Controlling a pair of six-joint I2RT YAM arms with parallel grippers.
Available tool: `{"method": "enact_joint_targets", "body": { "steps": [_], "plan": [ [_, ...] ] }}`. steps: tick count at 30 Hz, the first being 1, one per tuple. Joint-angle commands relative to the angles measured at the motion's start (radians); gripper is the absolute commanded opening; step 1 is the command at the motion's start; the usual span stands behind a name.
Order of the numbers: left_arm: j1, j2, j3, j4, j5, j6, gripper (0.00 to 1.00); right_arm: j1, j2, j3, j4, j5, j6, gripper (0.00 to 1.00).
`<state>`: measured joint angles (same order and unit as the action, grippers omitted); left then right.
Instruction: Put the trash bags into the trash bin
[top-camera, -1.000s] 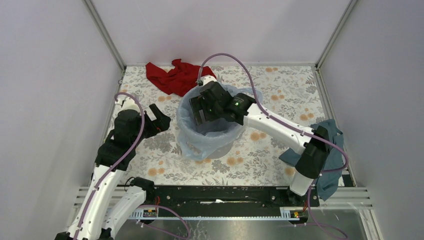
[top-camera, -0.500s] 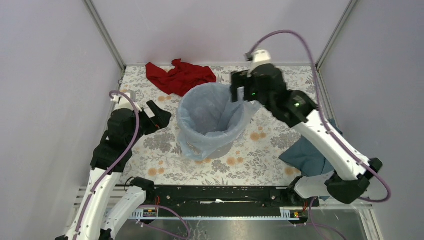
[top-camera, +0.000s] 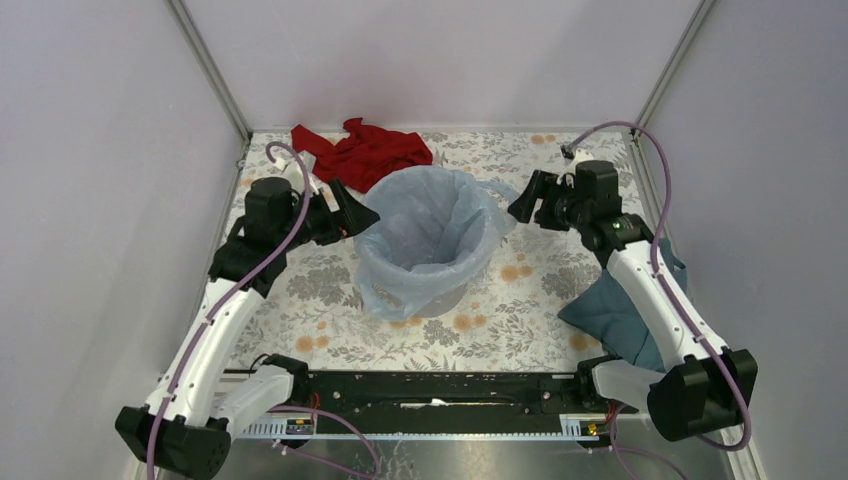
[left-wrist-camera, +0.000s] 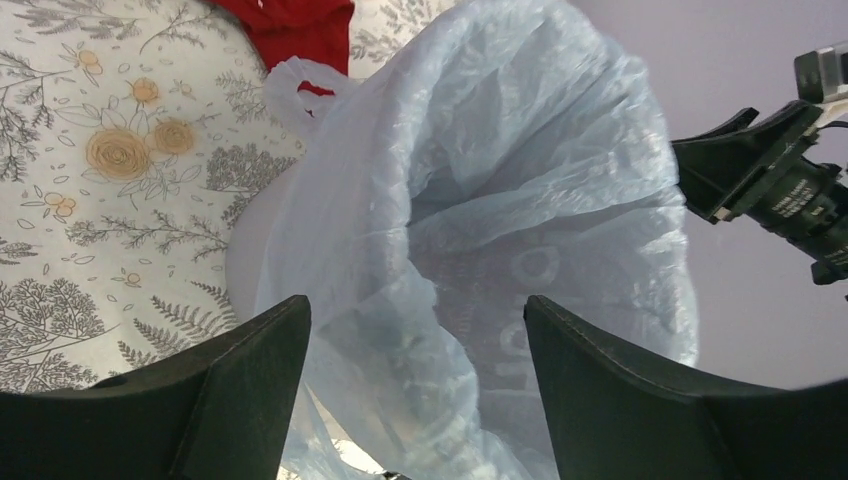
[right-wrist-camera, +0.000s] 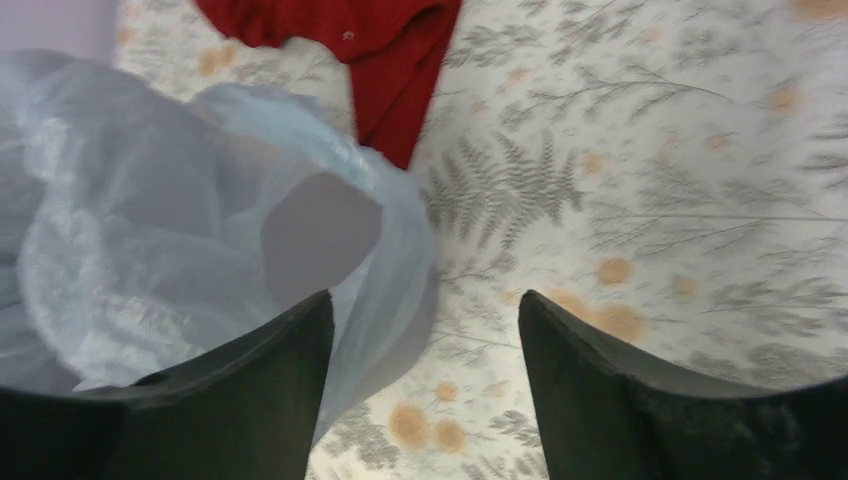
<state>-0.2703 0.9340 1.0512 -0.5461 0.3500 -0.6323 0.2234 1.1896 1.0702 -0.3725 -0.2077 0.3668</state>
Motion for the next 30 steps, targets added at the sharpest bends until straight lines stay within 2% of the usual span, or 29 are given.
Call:
{"method": "enact_joint_targets", "body": {
  "steps": [1, 2, 3, 5, 6, 7, 10, 12, 16, 17, 21, 25, 28, 30],
  "plan": [
    [-0.003, -0.001, -0.050, 0.085, 0.057, -0.023, 0.80, -0.040, -0.112, -0.118, 0.268, -0.251, 0.157, 0.70],
    [-0.003, -0.005, -0.068, 0.093, 0.049, -0.027, 0.80, -0.050, -0.124, -0.162, 0.338, -0.293, 0.208, 0.67],
    [-0.002, -0.005, -0.084, 0.101, 0.046, -0.033, 0.78, -0.062, -0.137, -0.216, 0.444, -0.333, 0.265, 0.59],
    [-0.003, 0.003, -0.111, 0.113, 0.057, -0.046, 0.72, -0.085, -0.155, -0.345, 0.718, -0.415, 0.445, 0.39],
    [-0.003, 0.009, -0.122, 0.117, 0.060, -0.052, 0.69, -0.096, -0.156, -0.420, 0.882, -0.435, 0.537, 0.33],
    [-0.003, 0.012, -0.130, 0.119, 0.061, -0.055, 0.67, -0.106, -0.147, -0.476, 1.012, -0.444, 0.624, 0.27],
    [-0.003, 0.003, -0.146, 0.122, 0.037, -0.049, 0.62, -0.115, -0.049, -0.584, 1.324, -0.460, 0.831, 0.01],
    [-0.002, -0.005, -0.152, 0.120, 0.027, -0.046, 0.59, -0.115, 0.049, -0.653, 1.547, -0.451, 0.990, 0.00],
    [-0.002, -0.009, -0.160, 0.127, 0.029, -0.053, 0.54, -0.115, 0.346, -0.732, 2.010, -0.468, 1.264, 0.00],
    [-0.002, -0.010, -0.162, 0.131, 0.028, -0.053, 0.53, -0.113, 0.408, -0.732, 2.074, -0.478, 1.309, 0.00],
    [-0.003, -0.009, -0.167, 0.140, 0.028, -0.060, 0.51, -0.075, 0.554, -0.705, 2.079, -0.525, 1.327, 0.01],
    [-0.003, -0.014, -0.175, 0.146, 0.030, -0.067, 0.49, -0.026, 0.547, -0.693, 1.999, -0.528, 1.254, 0.19],
    [-0.003, -0.015, -0.175, 0.146, 0.032, -0.064, 0.46, -0.018, 0.461, -0.669, 1.788, -0.551, 1.114, 0.34],
    [-0.004, -0.018, -0.173, 0.143, 0.027, -0.057, 0.45, -0.018, 0.360, -0.643, 1.485, -0.554, 0.951, 0.42]
  ]
}}
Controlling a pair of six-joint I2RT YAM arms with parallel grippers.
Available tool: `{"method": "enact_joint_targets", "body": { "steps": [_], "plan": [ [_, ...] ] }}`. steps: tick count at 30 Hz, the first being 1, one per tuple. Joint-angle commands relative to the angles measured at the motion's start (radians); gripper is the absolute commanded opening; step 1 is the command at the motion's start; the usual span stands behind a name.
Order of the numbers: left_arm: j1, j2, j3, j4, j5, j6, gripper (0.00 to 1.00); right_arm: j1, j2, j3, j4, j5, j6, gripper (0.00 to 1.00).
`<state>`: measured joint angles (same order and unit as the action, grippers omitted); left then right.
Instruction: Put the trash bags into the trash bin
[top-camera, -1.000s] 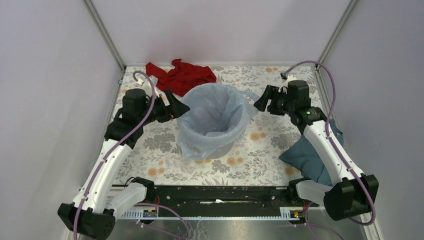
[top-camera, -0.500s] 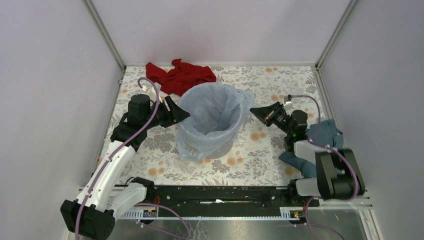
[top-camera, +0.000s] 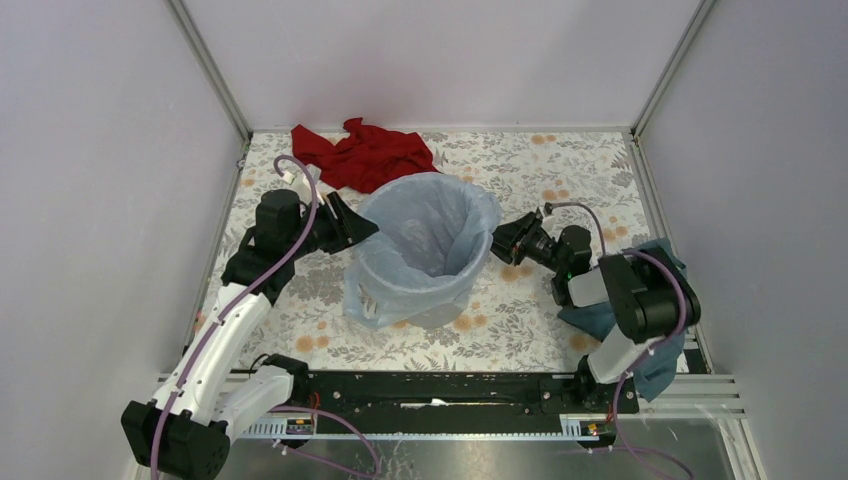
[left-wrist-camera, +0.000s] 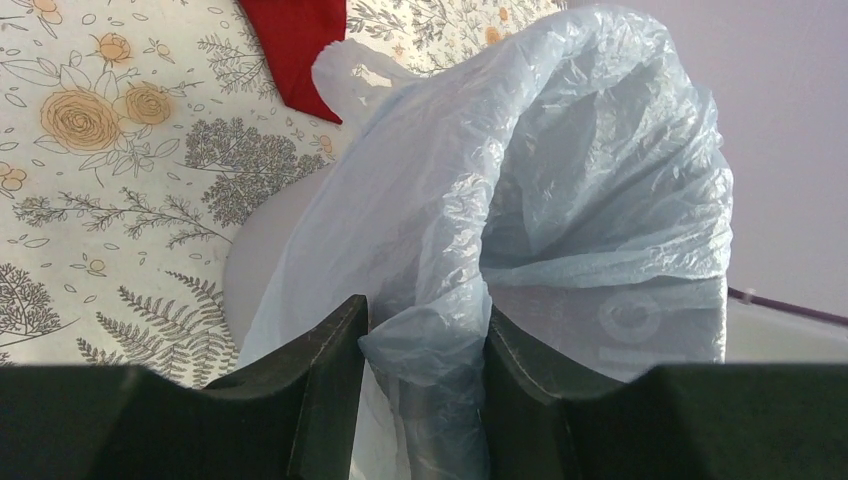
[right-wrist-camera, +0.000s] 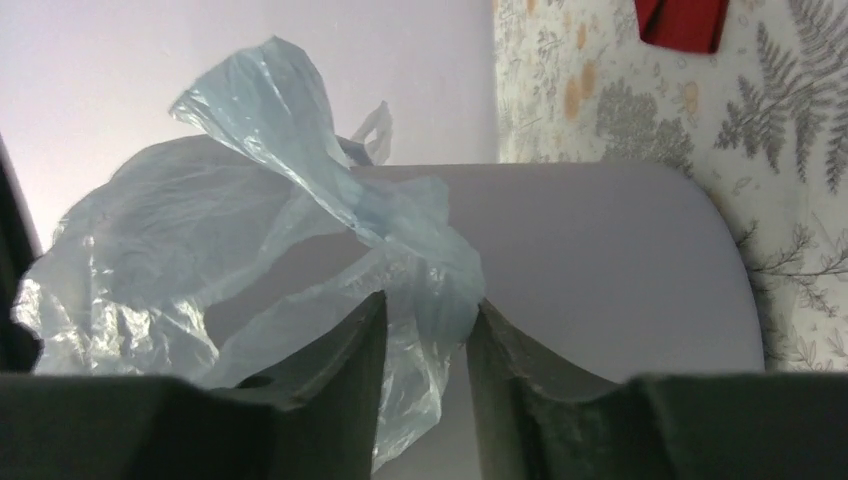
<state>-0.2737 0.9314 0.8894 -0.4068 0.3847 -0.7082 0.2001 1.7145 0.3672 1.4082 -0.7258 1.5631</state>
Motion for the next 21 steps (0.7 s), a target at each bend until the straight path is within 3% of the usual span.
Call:
{"method": "enact_joint_targets", "body": {
  "steps": [1, 4, 6, 9, 18, 21],
  "plan": [
    [-0.001, -0.016, -0.008, -0.002, -0.013, 0.023, 0.45, 0.005, -0.233, 0.088, -0.513, -0.021, -0.363, 0.48],
    [-0.001, -0.020, 0.014, -0.027, -0.036, 0.045, 0.48, 0.007, -0.412, 0.228, -1.119, 0.146, -0.758, 0.67],
    [-0.001, -0.022, 0.033, -0.056, -0.065, 0.070, 0.51, 0.007, -0.505, 0.276, -1.315, 0.226, -0.888, 0.77],
    [0.000, -0.023, 0.058, -0.090, -0.092, 0.103, 0.55, 0.007, -0.562, 0.351, -1.542, 0.293, -1.009, 0.81],
    [0.000, -0.055, 0.112, -0.144, -0.139, 0.149, 0.77, 0.008, -0.660, 0.402, -1.735, 0.310, -1.101, 0.89],
    [0.000, -0.071, 0.148, -0.176, -0.167, 0.172, 0.86, 0.032, -0.702, 0.452, -1.898, 0.499, -1.191, 0.92]
  ]
}}
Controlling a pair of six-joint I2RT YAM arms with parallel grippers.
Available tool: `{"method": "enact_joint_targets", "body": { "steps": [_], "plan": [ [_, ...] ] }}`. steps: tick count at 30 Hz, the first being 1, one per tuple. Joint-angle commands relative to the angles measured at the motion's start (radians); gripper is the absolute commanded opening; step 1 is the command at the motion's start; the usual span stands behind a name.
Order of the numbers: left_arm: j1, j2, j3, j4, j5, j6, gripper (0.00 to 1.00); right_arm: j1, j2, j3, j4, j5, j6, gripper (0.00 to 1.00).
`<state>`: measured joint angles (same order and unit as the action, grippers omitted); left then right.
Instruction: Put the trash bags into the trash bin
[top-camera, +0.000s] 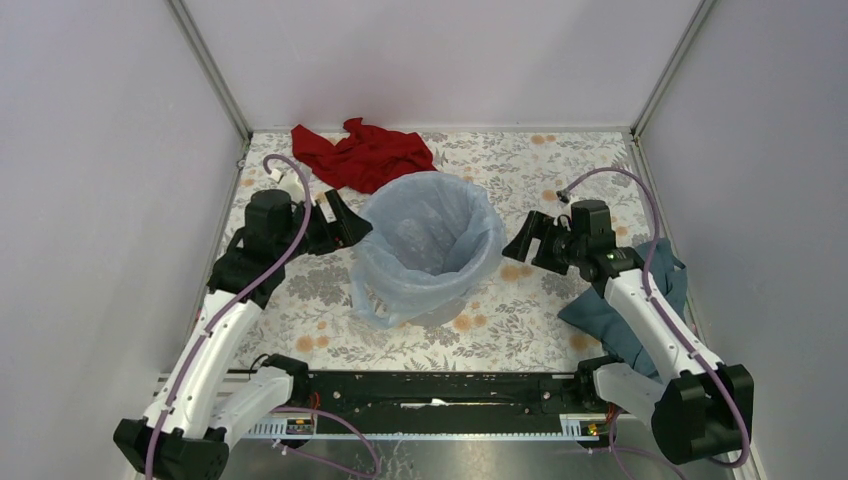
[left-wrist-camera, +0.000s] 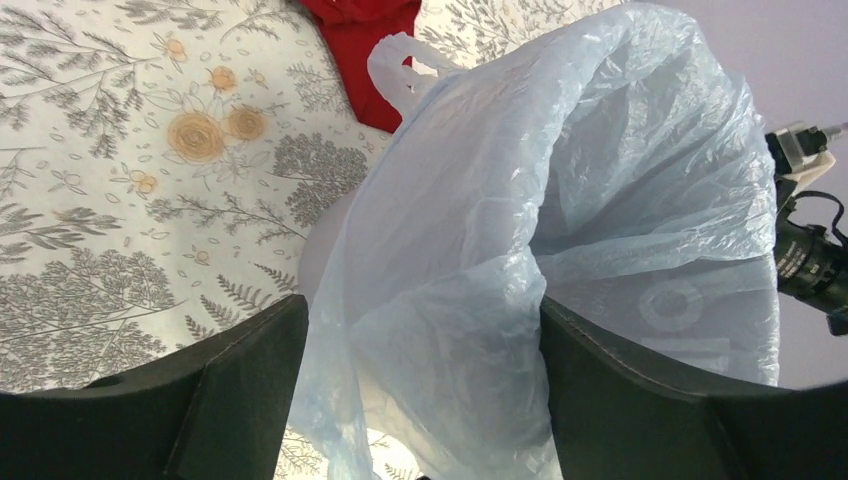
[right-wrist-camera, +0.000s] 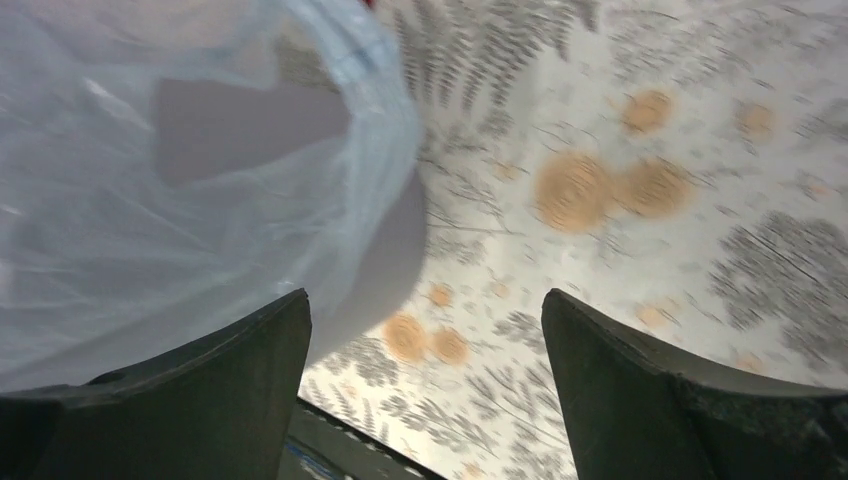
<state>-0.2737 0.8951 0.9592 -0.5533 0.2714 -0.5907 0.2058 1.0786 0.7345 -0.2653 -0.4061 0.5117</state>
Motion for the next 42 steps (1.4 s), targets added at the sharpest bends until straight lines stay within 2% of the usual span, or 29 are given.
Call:
{"method": "enact_joint_targets", "body": {
  "steps": [1, 4, 11, 13, 18, 20, 23, 26, 31, 34, 39, 42],
  "plan": [
    [0.000, -0.040, 0.094, -0.044, -0.066, 0.065, 0.90, 0.028, -0.082, 0.098, -0.257, 0.229, -0.159, 0.94],
    [0.000, -0.055, 0.159, -0.084, -0.112, 0.094, 0.99, 0.030, -0.114, 0.097, -0.276, 0.204, -0.174, 0.96],
    [0.001, -0.105, 0.274, -0.079, -0.113, 0.102, 0.99, 0.158, -0.027, 0.001, -0.084, 0.006, -0.124, 1.00],
    [0.001, -0.119, 0.288, -0.081, -0.110, 0.102, 0.99, 0.181, -0.009, -0.031, 0.034, -0.041, -0.033, 1.00],
    [0.001, -0.151, 0.292, -0.111, -0.131, 0.090, 0.99, 0.278, 0.058, -0.113, 0.396, -0.027, 0.238, 1.00],
    [0.001, -0.170, 0.286, -0.112, -0.132, 0.083, 0.99, 0.333, 0.126, -0.130, 0.557, -0.004, 0.371, 1.00],
    [0.001, -0.178, 0.302, -0.132, -0.137, 0.085, 0.99, 0.425, 0.267, -0.092, 0.700, 0.068, 0.501, 1.00],
    [0.001, -0.186, 0.347, -0.170, -0.159, 0.093, 0.99, 0.521, 0.413, -0.021, 0.796, 0.172, 0.633, 1.00],
    [0.001, -0.221, 0.417, -0.217, -0.216, 0.102, 0.99, 0.660, 0.684, 0.274, 0.815, 0.373, 0.773, 1.00],
    [0.001, -0.231, 0.453, -0.248, -0.212, 0.102, 0.99, 0.704, 0.871, 0.477, 0.783, 0.461, 0.801, 1.00],
    [0.001, -0.240, 0.498, -0.294, -0.209, 0.104, 0.99, 0.736, 1.069, 0.753, 0.717, 0.478, 0.757, 1.00],
    [0.001, -0.247, 0.498, -0.295, -0.209, 0.110, 0.99, 0.740, 1.098, 0.821, 0.727, 0.418, 0.677, 1.00]
  ]
}}
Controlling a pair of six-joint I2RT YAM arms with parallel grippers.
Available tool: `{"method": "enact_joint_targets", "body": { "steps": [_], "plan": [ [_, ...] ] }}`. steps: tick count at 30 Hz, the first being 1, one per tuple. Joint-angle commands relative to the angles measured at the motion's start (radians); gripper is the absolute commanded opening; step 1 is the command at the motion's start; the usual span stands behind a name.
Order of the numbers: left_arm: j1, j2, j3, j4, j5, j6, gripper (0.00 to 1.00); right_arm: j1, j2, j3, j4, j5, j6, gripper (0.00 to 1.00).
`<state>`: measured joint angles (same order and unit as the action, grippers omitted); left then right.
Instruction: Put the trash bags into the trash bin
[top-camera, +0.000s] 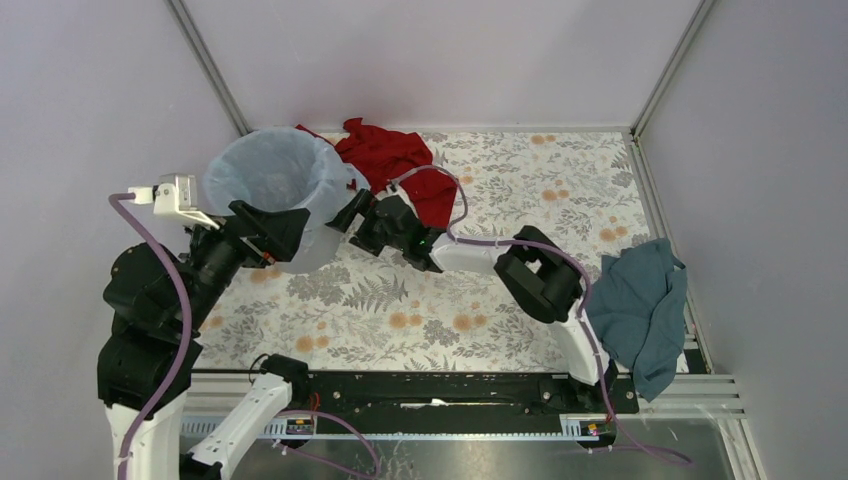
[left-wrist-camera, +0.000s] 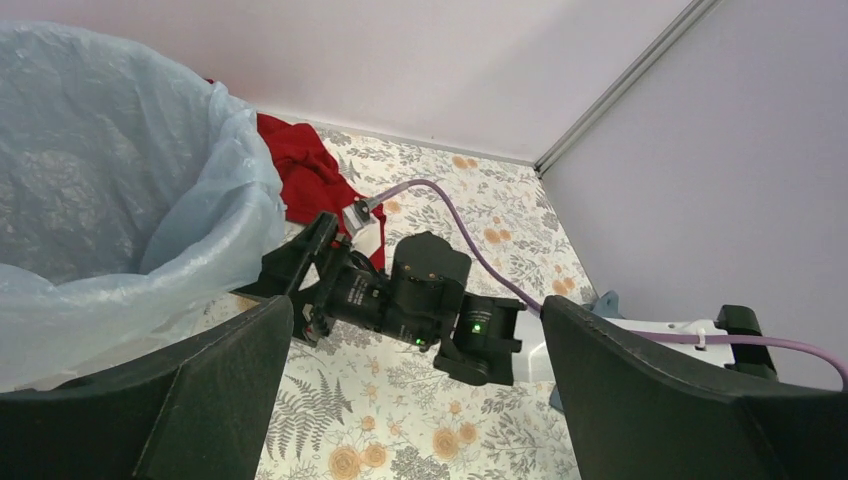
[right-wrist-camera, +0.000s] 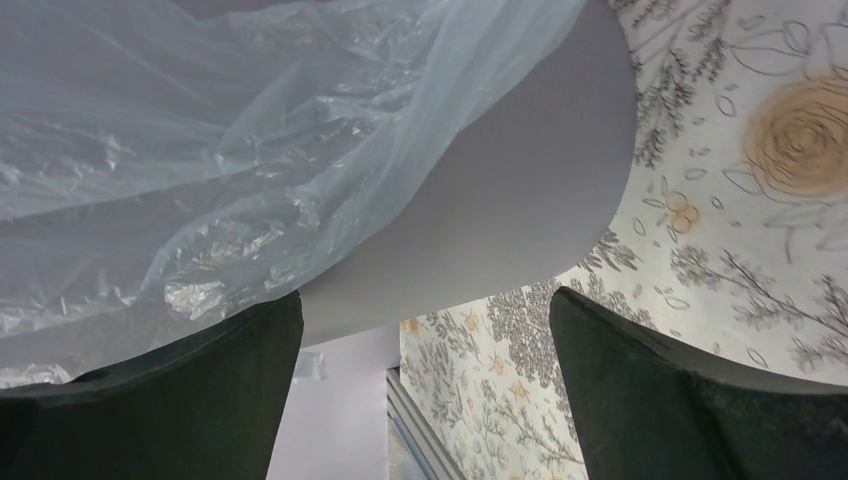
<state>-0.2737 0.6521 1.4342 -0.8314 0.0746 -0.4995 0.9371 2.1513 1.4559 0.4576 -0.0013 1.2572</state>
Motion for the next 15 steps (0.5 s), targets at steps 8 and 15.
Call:
{"method": "enact_joint_targets", "body": {
  "steps": [8, 15],
  "plan": [
    [0.000, -0.043, -0.062, 0.083, -0.011, 0.004, 0.99, 0.008, -0.247, -0.098, -0.141, -0.062, -0.322, 1.00],
    [0.001, -0.055, -0.096, 0.141, -0.046, 0.006, 0.99, 0.000, -0.524, -0.218, -0.429, -0.109, -0.641, 1.00]
  ]
}}
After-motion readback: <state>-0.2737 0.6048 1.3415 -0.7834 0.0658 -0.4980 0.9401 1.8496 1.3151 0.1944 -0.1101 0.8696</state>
